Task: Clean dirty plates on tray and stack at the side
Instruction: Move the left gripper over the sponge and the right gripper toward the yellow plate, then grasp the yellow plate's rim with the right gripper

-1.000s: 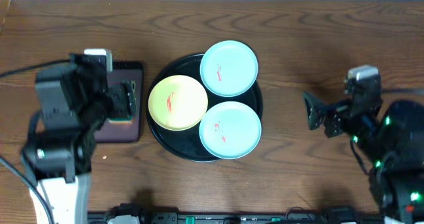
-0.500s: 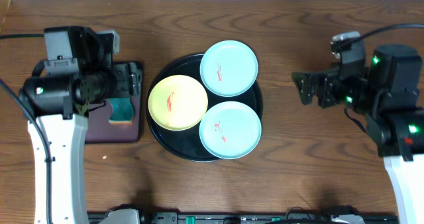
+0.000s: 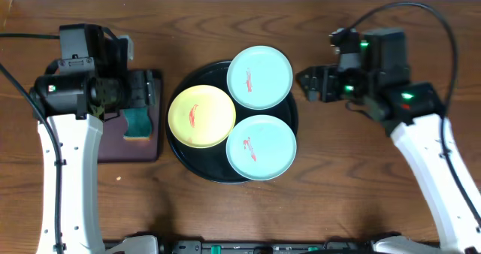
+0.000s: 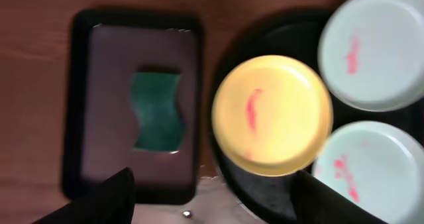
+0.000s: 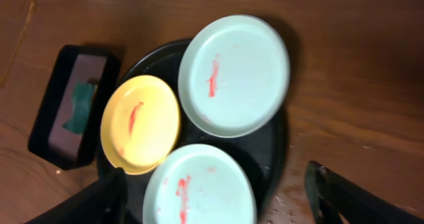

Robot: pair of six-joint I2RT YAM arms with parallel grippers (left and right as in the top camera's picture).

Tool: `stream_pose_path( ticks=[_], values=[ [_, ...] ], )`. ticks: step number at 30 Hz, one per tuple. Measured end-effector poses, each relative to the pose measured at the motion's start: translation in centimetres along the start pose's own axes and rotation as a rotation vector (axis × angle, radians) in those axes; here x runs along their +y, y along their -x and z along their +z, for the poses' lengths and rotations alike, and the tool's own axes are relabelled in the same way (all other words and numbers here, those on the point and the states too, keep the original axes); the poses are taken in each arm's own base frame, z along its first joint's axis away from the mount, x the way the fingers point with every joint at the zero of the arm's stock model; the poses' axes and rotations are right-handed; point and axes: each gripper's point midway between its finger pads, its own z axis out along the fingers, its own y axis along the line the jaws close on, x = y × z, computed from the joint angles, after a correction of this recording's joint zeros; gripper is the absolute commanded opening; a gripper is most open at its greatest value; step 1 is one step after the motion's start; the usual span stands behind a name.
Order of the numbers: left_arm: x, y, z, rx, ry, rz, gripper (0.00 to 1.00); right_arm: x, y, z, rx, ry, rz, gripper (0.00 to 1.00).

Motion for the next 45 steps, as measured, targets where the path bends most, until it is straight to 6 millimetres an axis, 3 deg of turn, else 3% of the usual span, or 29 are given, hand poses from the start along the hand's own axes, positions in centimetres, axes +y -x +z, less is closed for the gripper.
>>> stream_pose_path(
  ticks=[9,16,27,36,45],
  values=[
    [2.0,-0.1,-0.1,0.0,0.095,-0.077,0.75,4.0,-0.8,5.8,0.142,0.008,0.015,0.69],
    [4.6,-0.5,-0.4,0.006,0.147,-0.181,0.75,6.5,-1.8,10.3,0.235,-0.026,0.006,0.43],
    [5.0,-1.1,0.2,0.048,0.155,-0.211,0.75,6.9,-8.4,17.9,0.39,-0.108,0.019,0.34],
    [5.3,-1.6,2.5,0.125,0.158,-0.22,0.75,6.5,-11.0,20.2,0.433,-0.16,-0.005,0.27],
    [5.4,-1.7,3.3,0.152,0.158,-0.221,0.75,5.9,-12.3,21.9,0.445,-0.192,-0.019,0.24]
  ],
)
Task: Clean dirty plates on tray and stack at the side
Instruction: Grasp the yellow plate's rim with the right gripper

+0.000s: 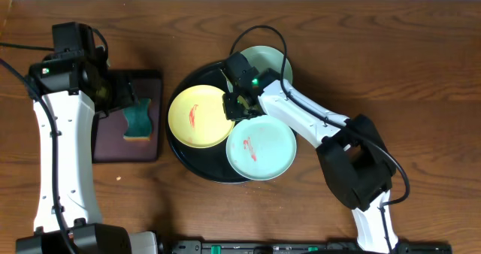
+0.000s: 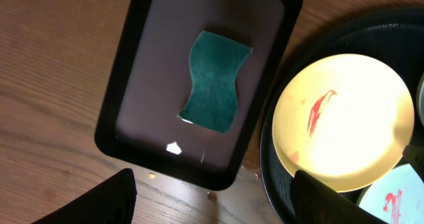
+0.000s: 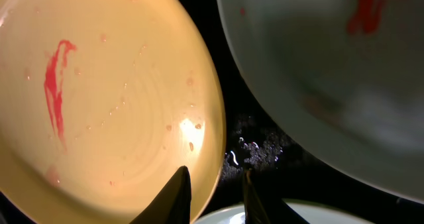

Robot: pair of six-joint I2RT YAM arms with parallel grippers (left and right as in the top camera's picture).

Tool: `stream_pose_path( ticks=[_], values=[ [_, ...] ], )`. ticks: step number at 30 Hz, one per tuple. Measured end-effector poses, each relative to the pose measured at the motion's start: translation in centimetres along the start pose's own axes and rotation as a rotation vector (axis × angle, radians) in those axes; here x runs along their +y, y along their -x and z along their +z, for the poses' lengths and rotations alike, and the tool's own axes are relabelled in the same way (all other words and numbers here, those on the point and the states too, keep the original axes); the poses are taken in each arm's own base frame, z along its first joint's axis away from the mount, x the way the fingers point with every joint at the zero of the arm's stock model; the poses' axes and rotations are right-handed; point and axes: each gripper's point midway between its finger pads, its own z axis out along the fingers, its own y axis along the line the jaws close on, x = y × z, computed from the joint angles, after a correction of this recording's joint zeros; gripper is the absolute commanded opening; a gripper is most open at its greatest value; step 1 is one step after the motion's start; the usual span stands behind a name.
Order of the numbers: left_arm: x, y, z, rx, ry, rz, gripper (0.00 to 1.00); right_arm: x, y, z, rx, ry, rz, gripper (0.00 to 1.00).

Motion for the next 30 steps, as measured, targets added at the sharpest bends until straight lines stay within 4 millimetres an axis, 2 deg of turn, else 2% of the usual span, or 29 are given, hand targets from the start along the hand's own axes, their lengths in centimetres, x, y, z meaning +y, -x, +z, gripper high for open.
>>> stream_pose_path(
  ticks=[7,14,17,20,22,28,30],
  values=[
    [0.0,0.2,0.1,-0.002,0.0,0.0,0.76,0.6,0.3,0.9,-0.02,0.007,-0.015,0.2],
    [0.0,0.2,0.3,0.002,0.0,0.0,0.75,-0.4,-0.4,2.7,0.008,-0.031,-0.011,0.17],
    [0.0,0.2,0.3,0.002,0.0,0.0,0.75,-0.6,-0.1,2.7,-0.004,-0.047,-0.012,0.13],
    [0.0,0.2,0.4,0.003,0.001,0.0,0.75,-0.6,0.0,2.8,-0.012,-0.049,-0.011,0.01],
    [0.0,0.2,0.5,0.006,0.001,0.0,0.75,-0.3,0.1,2.7,-0.018,-0.048,-0.01,0.01],
    [-0.1,0.4,2.1,0.04,0.006,0.006,0.74,-0.3,0.2,2.7,-0.022,-0.048,-0.005,0.01],
    [-0.2,0.4,3.0,0.066,0.01,0.009,0.7,-0.2,0.2,2.7,-0.022,-0.048,-0.005,0.01]
  ],
)
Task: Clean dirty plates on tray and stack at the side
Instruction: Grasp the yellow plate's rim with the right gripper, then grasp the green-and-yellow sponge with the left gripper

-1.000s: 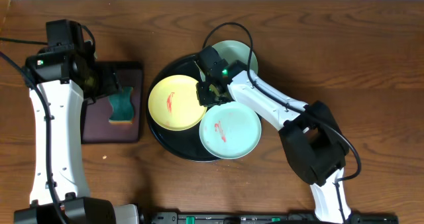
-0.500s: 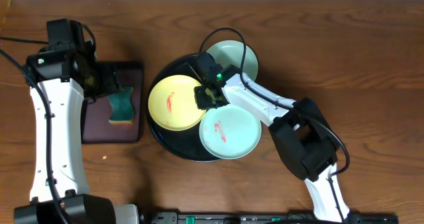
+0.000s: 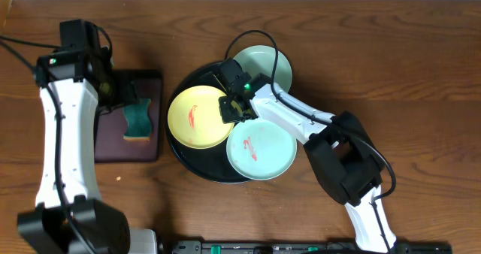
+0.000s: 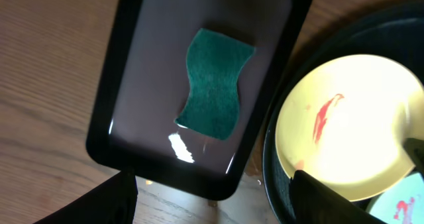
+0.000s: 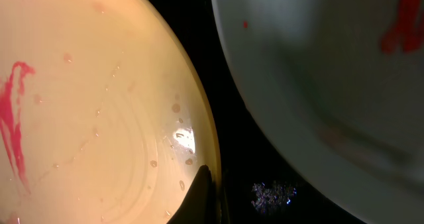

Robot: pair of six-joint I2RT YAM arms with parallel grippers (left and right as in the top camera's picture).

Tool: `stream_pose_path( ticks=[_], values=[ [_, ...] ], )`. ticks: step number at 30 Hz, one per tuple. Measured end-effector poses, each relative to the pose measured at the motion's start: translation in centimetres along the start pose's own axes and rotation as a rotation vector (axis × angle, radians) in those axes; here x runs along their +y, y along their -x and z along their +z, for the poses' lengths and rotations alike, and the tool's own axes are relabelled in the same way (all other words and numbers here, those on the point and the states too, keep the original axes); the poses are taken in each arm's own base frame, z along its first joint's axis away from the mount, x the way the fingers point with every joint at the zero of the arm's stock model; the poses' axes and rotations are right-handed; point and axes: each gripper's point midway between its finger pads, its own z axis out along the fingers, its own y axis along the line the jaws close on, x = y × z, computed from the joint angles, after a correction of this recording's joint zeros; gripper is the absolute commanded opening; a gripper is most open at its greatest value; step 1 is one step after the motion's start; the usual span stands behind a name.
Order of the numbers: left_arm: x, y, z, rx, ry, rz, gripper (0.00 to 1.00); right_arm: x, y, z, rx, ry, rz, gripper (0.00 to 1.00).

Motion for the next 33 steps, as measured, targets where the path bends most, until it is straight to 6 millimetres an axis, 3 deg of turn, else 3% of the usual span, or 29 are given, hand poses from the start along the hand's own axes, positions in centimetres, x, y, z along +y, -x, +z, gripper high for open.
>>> stream_pose_path(
  ticks=[5,28,33],
  values=[
    [0.0,-0.2,2.7,0.079,0.011,0.013,0.52,0.0,0.0,0.0,0.0,0.0,0.0,0.01],
    [0.4,-1.2,15.8,0.318,-0.02,0.092,0.29,0.0,0.0,0.0,0.002,0.002,0.002,0.01],
    [-0.1,-1.3,16.6,0.323,-0.052,0.091,0.22,0.0,0.0,0.0,0.003,0.002,0.002,0.01]
  ],
)
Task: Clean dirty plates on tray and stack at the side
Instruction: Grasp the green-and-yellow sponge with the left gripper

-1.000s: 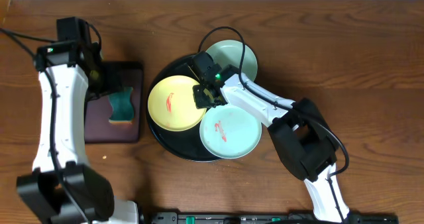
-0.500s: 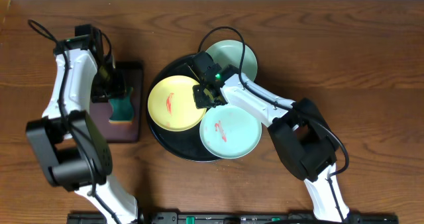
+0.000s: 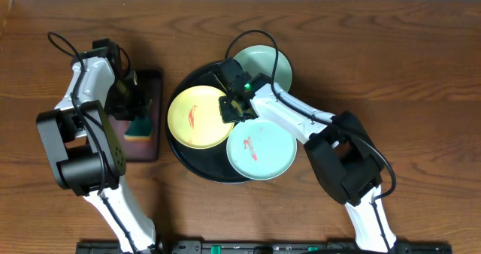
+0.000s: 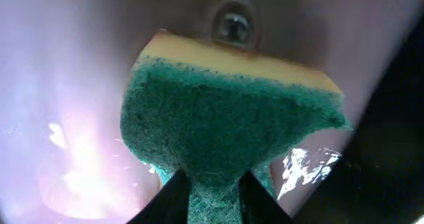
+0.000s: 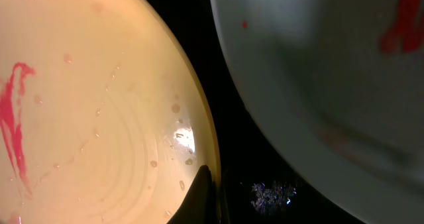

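A yellow plate [image 3: 197, 117] with a red smear lies on the round black tray [image 3: 180, 155], beside two pale blue smeared plates [image 3: 261, 150] [image 3: 269, 65]. My right gripper [image 3: 233, 110] is shut on the yellow plate's [image 5: 99, 118] right rim, one finger on the inside and one outside [image 5: 215, 194]. At the left, my left gripper [image 4: 213, 201] is down in the small black tray [image 3: 154, 80], shut on the green sponge [image 4: 232, 118], which has a yellow backing.
The upper blue plate [image 5: 318, 65] lies close to the right of the pinched rim, with a strip of wet black tray [image 5: 248, 144] between them. Bare wooden table [image 3: 421, 74] lies right of the round tray and in front of it.
My left gripper was open high above the sponge tray. Now it is down in that tray and shut on the sponge. The right gripper has not moved.
First both grippers were open and back from the trays. Then my right gripper stood open astride the yellow plate's right rim, with the left above the sponge tray. Then the right had shut on the rim. Now the left holds the sponge.
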Robot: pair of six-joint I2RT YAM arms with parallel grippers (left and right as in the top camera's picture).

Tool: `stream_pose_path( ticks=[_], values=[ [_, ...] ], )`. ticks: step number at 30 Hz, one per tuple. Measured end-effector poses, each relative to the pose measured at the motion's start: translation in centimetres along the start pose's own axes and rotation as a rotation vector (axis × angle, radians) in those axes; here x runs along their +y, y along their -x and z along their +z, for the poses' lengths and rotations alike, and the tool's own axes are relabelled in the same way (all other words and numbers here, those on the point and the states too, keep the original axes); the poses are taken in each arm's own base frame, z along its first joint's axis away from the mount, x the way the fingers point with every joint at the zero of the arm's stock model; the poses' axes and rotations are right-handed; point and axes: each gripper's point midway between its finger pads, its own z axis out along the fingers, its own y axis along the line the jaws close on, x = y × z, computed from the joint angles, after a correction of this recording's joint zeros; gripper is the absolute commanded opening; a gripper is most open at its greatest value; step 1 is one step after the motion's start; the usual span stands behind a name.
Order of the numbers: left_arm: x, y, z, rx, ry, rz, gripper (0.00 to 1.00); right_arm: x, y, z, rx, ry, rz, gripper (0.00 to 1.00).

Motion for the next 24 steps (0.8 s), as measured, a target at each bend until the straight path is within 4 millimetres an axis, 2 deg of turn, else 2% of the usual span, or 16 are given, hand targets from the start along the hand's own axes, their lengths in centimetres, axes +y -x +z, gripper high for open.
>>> stream_pose_path(
  ticks=[11,12,13,14,24],
  values=[
    [-0.2,0.1,1.1,0.016,-0.013,0.003,0.25,0.0,0.0,0.0,0.001,-0.001,0.0,0.01],
    [-0.2,0.1,1.1,0.016,-0.014,0.003,0.23,0.0,0.0,0.0,0.002,-0.001,0.0,0.01],
    [-0.2,0.1,1.1,0.016,-0.015,0.003,0.09,0.0,0.0,0.0,0.002,-0.001,0.0,0.01],
    [-0.2,0.1,1.1,0.017,-0.016,-0.001,0.07,0.0,0.0,0.0,0.002,-0.001,0.0,0.01],
    [-0.2,-0.1,0.4,0.029,-0.016,0.006,0.07,0.0,0.0,0.0,0.001,0.0,0.0,0.01]
  ],
)
